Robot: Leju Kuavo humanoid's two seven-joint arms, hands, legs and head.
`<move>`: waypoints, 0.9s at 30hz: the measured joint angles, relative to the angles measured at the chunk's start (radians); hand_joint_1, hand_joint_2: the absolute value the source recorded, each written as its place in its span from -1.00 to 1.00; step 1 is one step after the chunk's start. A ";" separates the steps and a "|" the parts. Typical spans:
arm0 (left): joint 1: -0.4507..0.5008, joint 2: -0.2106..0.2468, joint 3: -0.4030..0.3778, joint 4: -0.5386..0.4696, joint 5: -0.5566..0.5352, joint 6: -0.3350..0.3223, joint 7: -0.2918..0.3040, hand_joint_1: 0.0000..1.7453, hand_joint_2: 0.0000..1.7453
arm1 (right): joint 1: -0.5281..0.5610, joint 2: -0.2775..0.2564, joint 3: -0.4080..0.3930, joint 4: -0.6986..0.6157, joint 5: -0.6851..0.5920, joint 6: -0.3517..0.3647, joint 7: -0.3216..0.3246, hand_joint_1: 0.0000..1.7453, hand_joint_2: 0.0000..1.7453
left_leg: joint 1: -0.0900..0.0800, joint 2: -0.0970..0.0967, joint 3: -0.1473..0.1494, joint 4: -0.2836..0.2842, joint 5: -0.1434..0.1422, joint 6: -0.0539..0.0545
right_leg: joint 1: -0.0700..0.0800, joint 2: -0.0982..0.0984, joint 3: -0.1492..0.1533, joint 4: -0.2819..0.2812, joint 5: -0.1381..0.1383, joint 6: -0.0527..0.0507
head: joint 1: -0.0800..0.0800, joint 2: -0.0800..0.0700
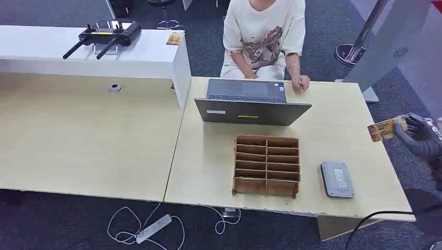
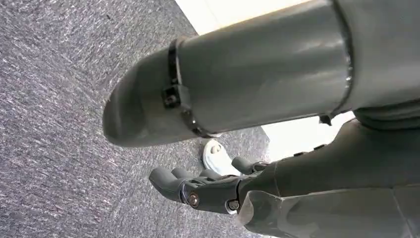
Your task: Pass the card to the sensor for recognition and then transmit it.
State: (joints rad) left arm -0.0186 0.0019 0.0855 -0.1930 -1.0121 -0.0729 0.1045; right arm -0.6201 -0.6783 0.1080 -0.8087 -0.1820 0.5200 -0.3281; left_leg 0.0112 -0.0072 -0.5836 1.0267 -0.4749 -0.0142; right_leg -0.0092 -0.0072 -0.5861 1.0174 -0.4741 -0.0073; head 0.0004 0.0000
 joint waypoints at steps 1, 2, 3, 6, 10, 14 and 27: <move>0.000 0.000 0.003 0.000 -0.001 0.000 0.000 -1.00 -1.00 | -0.005 0.000 0.007 0.007 0.000 0.000 0.000 1.00 1.00 | 0.000 0.000 0.000 0.000 0.000 0.000 | 0.000 0.000 0.000 0.000 0.000 0.000 | 0.000 0.000; 0.000 0.000 0.005 0.000 -0.002 0.001 0.000 -1.00 -1.00 | -0.009 0.000 0.011 0.013 -0.002 0.001 0.001 1.00 1.00 | 0.000 0.000 0.000 0.000 0.000 0.000 | 0.000 0.000 0.000 0.000 0.000 0.000 | 0.000 0.000; 0.000 0.000 0.006 0.000 -0.003 0.001 0.000 -1.00 -1.00 | -0.012 -0.002 0.016 0.019 -0.002 0.001 0.002 1.00 1.00 | 0.000 0.000 0.000 0.000 0.000 0.000 | 0.000 0.000 0.000 0.000 0.000 0.000 | 0.000 0.000; 0.000 0.000 0.010 0.000 -0.004 0.001 0.000 -1.00 -1.00 | -0.017 -0.002 0.031 0.030 -0.002 0.001 0.017 1.00 1.00 | 0.000 0.000 0.000 0.000 0.000 0.000 | 0.000 0.000 0.000 0.000 0.000 0.000 | 0.000 0.000; 0.000 0.000 0.012 0.000 -0.007 0.002 0.000 -1.00 -1.00 | -0.022 -0.002 0.055 0.045 -0.002 0.002 0.046 1.00 1.00 | 0.000 0.000 0.000 0.000 0.000 0.000 | 0.000 0.000 0.000 0.000 0.000 0.000 | 0.000 0.000; 0.000 0.000 0.017 0.000 -0.010 0.002 0.000 -1.00 -1.00 | -0.038 -0.002 0.078 0.059 -0.003 0.003 0.060 1.00 1.00 | 0.000 0.000 0.000 0.000 0.000 0.000 | 0.000 0.000 0.000 0.000 0.000 0.000 | 0.000 0.000; 0.000 -0.005 0.033 0.000 -0.026 0.001 0.002 -1.00 -1.00 | -0.035 -0.004 0.140 0.095 -0.014 -0.012 0.046 1.00 1.00 | 0.000 0.000 0.000 0.000 0.000 0.000 | 0.000 0.000 0.000 0.000 0.000 0.000 | 0.000 0.000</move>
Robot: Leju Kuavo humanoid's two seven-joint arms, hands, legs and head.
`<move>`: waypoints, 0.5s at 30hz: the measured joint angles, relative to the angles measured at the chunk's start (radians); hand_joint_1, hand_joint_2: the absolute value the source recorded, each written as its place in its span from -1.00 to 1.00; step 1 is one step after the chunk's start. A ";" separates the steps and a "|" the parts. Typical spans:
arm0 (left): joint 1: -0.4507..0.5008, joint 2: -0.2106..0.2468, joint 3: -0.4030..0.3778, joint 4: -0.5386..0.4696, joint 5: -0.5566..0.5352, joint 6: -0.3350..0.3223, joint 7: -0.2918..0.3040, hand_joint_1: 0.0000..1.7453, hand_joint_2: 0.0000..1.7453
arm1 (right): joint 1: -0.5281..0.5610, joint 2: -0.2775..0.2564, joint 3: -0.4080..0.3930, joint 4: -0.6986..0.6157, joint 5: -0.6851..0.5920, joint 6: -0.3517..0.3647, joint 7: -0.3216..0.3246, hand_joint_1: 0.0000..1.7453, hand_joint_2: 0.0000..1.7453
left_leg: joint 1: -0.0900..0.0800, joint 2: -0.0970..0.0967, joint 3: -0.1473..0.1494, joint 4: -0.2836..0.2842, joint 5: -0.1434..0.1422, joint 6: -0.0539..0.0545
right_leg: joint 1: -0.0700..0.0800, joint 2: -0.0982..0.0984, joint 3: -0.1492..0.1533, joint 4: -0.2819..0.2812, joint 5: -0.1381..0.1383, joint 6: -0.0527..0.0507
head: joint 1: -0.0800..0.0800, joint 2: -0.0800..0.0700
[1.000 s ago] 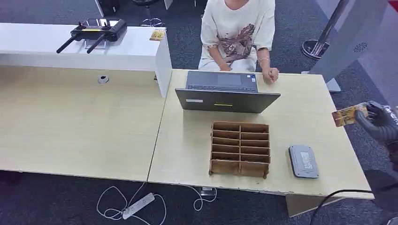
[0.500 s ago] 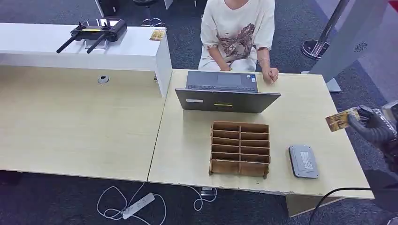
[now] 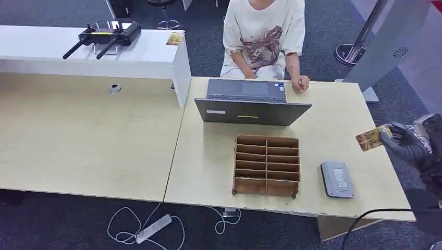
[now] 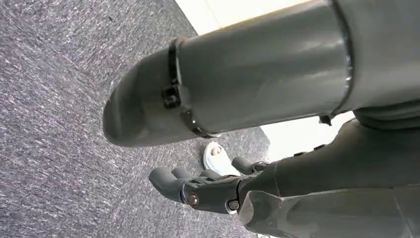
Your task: Pass the card to the sensor for recognition and then transmit it.
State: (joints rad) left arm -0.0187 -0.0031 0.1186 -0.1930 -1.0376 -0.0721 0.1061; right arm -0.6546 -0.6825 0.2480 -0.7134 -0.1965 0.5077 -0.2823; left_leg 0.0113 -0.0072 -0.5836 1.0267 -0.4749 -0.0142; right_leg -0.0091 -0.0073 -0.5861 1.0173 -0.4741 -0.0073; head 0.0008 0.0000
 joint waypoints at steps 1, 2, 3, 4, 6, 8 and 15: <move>0.000 0.000 0.000 0.000 -0.002 -0.001 0.000 -1.00 -1.00 | 0.003 0.000 0.004 0.002 0.000 -0.003 -0.001 1.00 1.00 | 0.000 0.000 0.000 0.000 0.000 0.000 | 0.000 0.000 0.000 0.000 0.000 0.000 | 0.000 0.000; 0.000 0.000 0.000 0.000 -0.003 -0.001 0.000 -1.00 -1.00 | 0.008 0.000 0.006 0.002 0.000 -0.005 -0.002 1.00 1.00 | 0.000 0.000 0.000 0.000 0.000 0.000 | 0.000 0.000 0.000 0.000 0.000 0.000 | 0.000 0.000; 0.000 0.000 0.000 0.000 -0.006 -0.001 0.000 -1.00 -1.00 | 0.013 0.000 0.008 0.002 0.000 -0.006 -0.002 1.00 1.00 | 0.000 0.000 0.000 0.000 0.000 0.000 | 0.000 0.000 0.000 0.000 0.000 0.000 | 0.000 0.000; 0.000 0.000 0.000 0.000 -0.010 -0.001 0.000 -1.00 -1.00 | 0.018 0.000 0.011 0.002 -0.001 -0.006 -0.002 1.00 1.00 | 0.000 0.000 0.000 0.000 0.000 0.000 | 0.000 0.000 0.000 0.000 0.000 0.000 | 0.000 0.000; 0.000 0.000 0.000 0.000 -0.013 -0.002 0.000 -1.00 -1.00 | 0.027 0.000 0.016 0.002 -0.001 -0.005 -0.002 1.00 1.00 | 0.000 0.000 0.000 0.000 0.000 0.000 | 0.000 0.000 0.000 0.000 0.000 0.000 | 0.000 0.000; 0.000 0.000 0.000 0.000 -0.018 -0.002 0.000 -1.00 -1.00 | 0.035 0.000 0.019 0.002 -0.001 -0.005 -0.002 1.00 1.00 | 0.000 0.000 0.000 0.000 0.000 0.000 | 0.000 0.000 0.000 0.000 0.000 0.000 | 0.000 0.000; 0.000 -0.002 0.000 0.000 -0.028 -0.002 0.001 -1.00 -1.00 | 0.069 0.000 0.030 -0.001 0.017 -0.022 -0.008 1.00 1.00 | 0.000 0.000 0.000 0.000 0.000 0.000 | 0.000 0.000 0.000 0.000 0.000 0.000 | 0.000 0.000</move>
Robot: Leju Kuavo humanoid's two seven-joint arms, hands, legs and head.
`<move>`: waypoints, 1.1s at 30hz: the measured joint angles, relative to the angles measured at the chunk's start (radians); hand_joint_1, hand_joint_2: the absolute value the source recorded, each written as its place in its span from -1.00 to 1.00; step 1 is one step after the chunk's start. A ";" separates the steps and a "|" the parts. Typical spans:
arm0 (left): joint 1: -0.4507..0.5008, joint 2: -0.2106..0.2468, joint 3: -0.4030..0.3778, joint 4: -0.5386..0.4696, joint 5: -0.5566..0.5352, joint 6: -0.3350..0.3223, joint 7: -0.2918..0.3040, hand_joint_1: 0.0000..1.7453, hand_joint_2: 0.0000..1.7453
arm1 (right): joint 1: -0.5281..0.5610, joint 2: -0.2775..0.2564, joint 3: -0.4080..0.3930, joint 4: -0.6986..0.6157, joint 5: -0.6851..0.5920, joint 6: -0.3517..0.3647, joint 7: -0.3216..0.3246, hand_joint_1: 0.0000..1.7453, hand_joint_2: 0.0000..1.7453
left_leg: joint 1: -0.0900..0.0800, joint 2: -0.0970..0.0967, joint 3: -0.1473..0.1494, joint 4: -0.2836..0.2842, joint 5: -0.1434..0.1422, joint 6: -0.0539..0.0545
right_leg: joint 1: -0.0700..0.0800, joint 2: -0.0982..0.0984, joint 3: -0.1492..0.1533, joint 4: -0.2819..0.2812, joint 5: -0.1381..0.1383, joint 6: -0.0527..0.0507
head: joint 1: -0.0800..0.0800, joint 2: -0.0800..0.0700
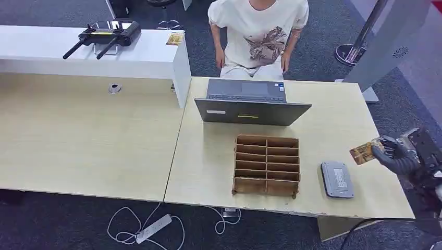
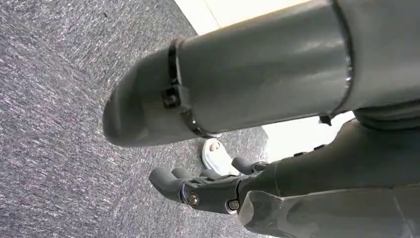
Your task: Pass the card to the sensor for recognition and then transmit it.
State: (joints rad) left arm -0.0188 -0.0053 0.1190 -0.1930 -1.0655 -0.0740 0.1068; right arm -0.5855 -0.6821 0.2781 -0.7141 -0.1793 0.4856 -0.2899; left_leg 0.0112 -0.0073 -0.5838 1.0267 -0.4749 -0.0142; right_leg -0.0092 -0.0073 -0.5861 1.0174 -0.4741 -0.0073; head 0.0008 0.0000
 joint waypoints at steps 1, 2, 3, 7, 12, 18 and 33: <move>0.000 -0.001 0.000 0.000 -0.001 0.000 0.000 -1.00 -1.00 | 0.003 0.001 0.002 -0.002 0.000 -0.003 -0.001 1.00 1.00 | 0.000 0.000 0.000 0.000 0.000 0.000 | 0.000 0.000 0.000 0.000 0.000 0.000 | 0.000 0.000; 0.000 -0.001 0.000 0.000 -0.003 0.000 0.000 -1.00 -1.00 | 0.006 0.001 0.004 -0.004 0.003 -0.004 0.000 1.00 1.00 | 0.000 0.000 0.000 0.000 0.000 0.000 | 0.000 0.000 0.000 0.000 0.000 0.000 | 0.000 0.000; 0.000 -0.002 0.000 0.000 -0.004 0.000 0.000 -1.00 -1.00 | 0.007 0.002 0.006 -0.004 0.010 -0.002 0.000 1.00 1.00 | 0.000 0.000 0.000 0.000 0.000 0.000 | 0.000 0.000 0.000 0.000 0.000 0.000 | 0.000 0.000; 0.000 -0.002 0.000 0.000 -0.009 0.000 0.000 -1.00 -1.00 | 0.007 0.003 0.011 -0.004 0.019 0.009 0.003 1.00 1.00 | 0.000 0.000 0.000 0.000 0.000 0.000 | 0.000 0.000 0.000 0.000 0.000 0.000 | 0.000 0.000; 0.000 -0.002 0.000 0.000 -0.013 0.000 -0.001 -1.00 -1.00 | 0.007 0.003 0.012 -0.003 0.020 0.016 0.003 1.00 1.00 | 0.000 0.000 0.000 0.000 0.000 0.000 | 0.000 0.000 0.000 0.000 0.000 0.000 | 0.000 0.000; 0.000 -0.002 0.000 0.000 -0.031 0.000 -0.008 -1.00 -1.00 | 0.034 0.003 0.012 -0.019 0.034 0.000 -0.001 1.00 1.00 | 0.000 0.000 0.000 0.000 0.000 0.000 | 0.000 0.000 0.000 0.000 0.000 0.000 | 0.000 0.000; 0.000 -0.010 0.003 0.000 -0.054 -0.002 -0.003 -1.00 -1.00 | -0.004 0.016 0.026 0.008 0.069 0.033 -0.010 1.00 1.00 | 0.000 0.000 0.000 0.000 0.000 0.000 | 0.000 0.000 0.000 0.000 0.000 0.000 | 0.000 0.000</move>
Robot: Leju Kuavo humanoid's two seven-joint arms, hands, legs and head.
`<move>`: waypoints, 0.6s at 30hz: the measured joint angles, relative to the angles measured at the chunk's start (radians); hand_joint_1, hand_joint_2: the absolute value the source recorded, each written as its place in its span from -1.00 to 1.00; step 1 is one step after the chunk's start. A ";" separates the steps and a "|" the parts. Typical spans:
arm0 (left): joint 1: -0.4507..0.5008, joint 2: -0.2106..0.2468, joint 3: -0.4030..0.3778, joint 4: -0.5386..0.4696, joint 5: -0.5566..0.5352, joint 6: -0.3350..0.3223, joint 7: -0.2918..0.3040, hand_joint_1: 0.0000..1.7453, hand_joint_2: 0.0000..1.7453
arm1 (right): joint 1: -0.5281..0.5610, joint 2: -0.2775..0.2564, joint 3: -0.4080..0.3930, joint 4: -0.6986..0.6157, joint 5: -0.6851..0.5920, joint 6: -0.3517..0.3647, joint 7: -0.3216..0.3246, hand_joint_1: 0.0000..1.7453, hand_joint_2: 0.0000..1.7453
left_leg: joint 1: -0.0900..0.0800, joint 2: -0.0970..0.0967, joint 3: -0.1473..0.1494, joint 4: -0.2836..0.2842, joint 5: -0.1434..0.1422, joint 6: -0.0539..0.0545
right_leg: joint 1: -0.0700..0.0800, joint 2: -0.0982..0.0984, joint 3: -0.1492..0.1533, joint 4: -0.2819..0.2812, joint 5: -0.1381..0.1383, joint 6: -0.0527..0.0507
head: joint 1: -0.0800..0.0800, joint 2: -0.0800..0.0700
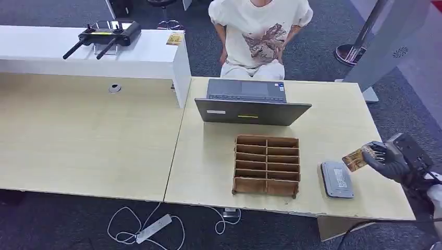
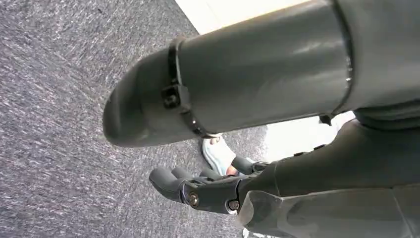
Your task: Pass the card to the sensor for recognition and then transmit it.
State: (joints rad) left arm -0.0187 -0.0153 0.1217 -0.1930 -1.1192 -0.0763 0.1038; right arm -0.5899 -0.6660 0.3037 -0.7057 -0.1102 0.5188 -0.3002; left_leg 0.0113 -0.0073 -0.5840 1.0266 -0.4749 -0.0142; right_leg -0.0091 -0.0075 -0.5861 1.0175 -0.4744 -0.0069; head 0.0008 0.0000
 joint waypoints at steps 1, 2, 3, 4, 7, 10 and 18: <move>0.000 0.000 0.001 0.000 0.000 0.000 0.001 -1.00 -1.00 | -0.004 0.003 0.002 0.003 0.001 -0.003 0.000 1.00 1.00 | 0.000 0.000 0.000 0.000 0.000 0.000 | 0.000 0.000 0.000 0.000 0.000 0.000 | 0.000 0.000; 0.000 -0.001 0.002 0.000 0.000 0.000 0.002 -1.00 -1.00 | -0.006 0.006 0.003 0.006 0.002 -0.006 -0.001 1.00 1.00 | 0.000 0.000 0.000 0.000 0.000 0.000 | 0.000 0.000 0.000 0.000 0.000 0.000 | 0.000 0.000; 0.000 -0.002 0.003 0.000 0.000 0.000 0.003 -1.00 -1.00 | -0.009 0.011 0.005 0.008 0.005 -0.008 -0.002 1.00 1.00 | 0.000 0.000 0.000 0.000 0.000 0.000 | 0.000 0.000 0.000 0.000 0.000 0.000 | 0.000 0.000; 0.000 -0.002 0.005 0.000 -0.001 0.000 0.003 -1.00 -1.00 | -0.011 0.014 0.007 0.011 0.005 -0.011 -0.002 1.00 1.00 | 0.000 0.000 0.000 0.000 0.000 0.000 | 0.000 0.000 0.000 0.000 0.000 0.000 | 0.000 0.000; 0.000 -0.003 0.008 0.000 -0.003 -0.001 0.003 -1.00 -1.00 | -0.014 0.019 0.014 0.015 0.006 -0.017 -0.002 1.00 1.00 | 0.000 -0.001 0.000 0.000 0.000 0.000 | 0.000 -0.001 0.000 0.000 0.000 0.000 | 0.000 0.000; 0.000 -0.003 0.013 0.000 -0.003 -0.003 0.003 -1.00 -1.00 | -0.015 0.022 0.018 0.019 0.006 -0.017 -0.002 1.00 1.00 | 0.000 -0.001 0.000 0.000 0.000 0.000 | 0.000 -0.001 0.000 0.000 0.000 0.000 | 0.000 0.000; 0.000 -0.005 0.014 0.000 -0.016 -0.005 0.003 -1.00 -1.00 | -0.014 0.022 0.027 0.023 0.004 -0.019 -0.005 1.00 1.00 | 0.000 0.000 0.000 0.000 0.000 0.000 | 0.000 -0.001 0.000 0.000 0.000 0.000 | 0.000 0.000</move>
State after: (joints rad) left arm -0.0188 -0.0202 0.1358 -0.1930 -1.1357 -0.0809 0.1068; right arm -0.6036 -0.6435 0.3307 -0.6828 -0.1061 0.4993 -0.3056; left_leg 0.0112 -0.0078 -0.5840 1.0266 -0.4749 -0.0142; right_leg -0.0092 -0.0080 -0.5861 1.0175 -0.4744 -0.0069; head 0.0008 0.0000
